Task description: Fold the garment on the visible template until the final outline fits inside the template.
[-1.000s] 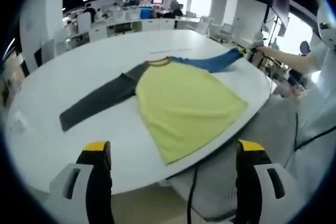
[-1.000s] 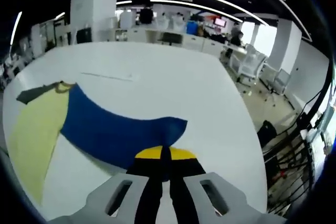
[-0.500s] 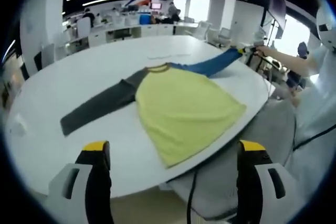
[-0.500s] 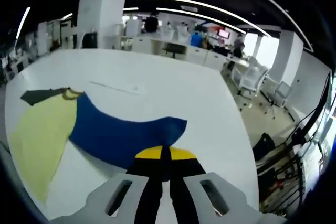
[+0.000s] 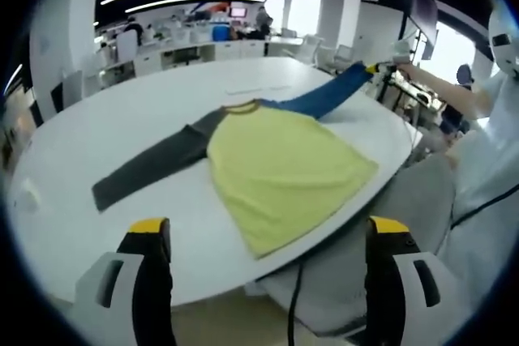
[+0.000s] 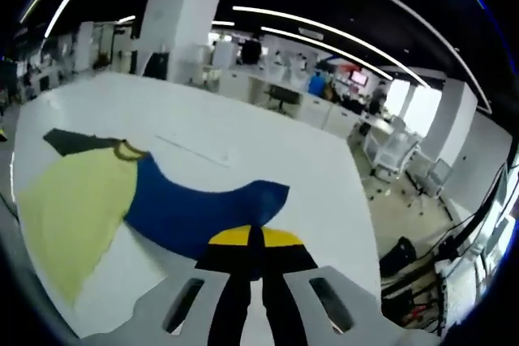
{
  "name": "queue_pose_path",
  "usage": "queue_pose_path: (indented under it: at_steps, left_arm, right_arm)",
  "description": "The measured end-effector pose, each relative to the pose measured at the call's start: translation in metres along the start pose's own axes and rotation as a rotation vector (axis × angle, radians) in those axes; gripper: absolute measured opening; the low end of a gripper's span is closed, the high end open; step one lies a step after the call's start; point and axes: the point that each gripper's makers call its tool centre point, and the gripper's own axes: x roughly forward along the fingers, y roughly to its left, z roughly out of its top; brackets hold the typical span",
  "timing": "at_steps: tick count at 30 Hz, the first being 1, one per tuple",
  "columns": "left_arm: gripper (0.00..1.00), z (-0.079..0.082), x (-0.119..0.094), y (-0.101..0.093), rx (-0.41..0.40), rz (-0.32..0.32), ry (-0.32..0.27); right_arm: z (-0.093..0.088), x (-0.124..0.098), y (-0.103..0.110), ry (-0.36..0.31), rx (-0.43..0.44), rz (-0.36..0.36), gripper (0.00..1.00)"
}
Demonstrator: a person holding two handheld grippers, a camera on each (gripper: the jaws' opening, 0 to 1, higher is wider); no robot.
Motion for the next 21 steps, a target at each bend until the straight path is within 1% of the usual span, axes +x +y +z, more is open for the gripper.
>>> queue_pose_path:
  at_steps: [1,3,6,11,15,21]
  left_arm:
    - [0.96,0.0,0.0,0.0,-0.001,-0.002,0.0]
    - [0.96,0.0,0.0,-0.001,-0.002,-0.003,-0.002]
    - [0.96,0.0,-0.001,0.0,0.002,-0.005,-0.003]
    - [0.96,0.0,-0.001,0.001,0.004,-0.007,-0.005]
    - [0.96,0.0,-0.002,0.001,0.009,-0.01,-0.006]
    - [0.96,-0.001,-0.002,0.001,0.013,-0.015,-0.003]
  right_arm:
    - [0.001,-0.001,0.002,0.0,-0.013,0.003,0.03]
    - [0.004,-0.004,0.005,-0.008,-0.011,0.011,0.03]
    - [0.014,-0.009,0.014,-0.03,-0.026,0.029,0.03]
    - [0.037,-0.019,0.032,-0.083,-0.043,0.071,0.03]
    - [0.057,-0.027,0.046,-0.137,-0.016,0.112,0.03]
    - [0.077,-0.032,0.063,-0.173,-0.056,0.139,0.03]
